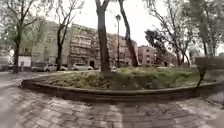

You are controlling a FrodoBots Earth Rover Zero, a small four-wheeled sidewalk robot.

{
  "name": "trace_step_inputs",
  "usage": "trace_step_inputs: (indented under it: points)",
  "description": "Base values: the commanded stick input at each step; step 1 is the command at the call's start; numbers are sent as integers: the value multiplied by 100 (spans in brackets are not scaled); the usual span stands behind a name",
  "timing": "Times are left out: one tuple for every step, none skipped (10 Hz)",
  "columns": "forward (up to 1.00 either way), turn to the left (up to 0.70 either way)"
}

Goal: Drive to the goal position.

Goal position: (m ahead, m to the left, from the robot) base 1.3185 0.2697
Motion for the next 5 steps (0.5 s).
trace_step_inputs:
  points:
    - [19, -42]
    - [0, -23]
    - [0, 0]
    - [0, 0]
    - [0, -45]
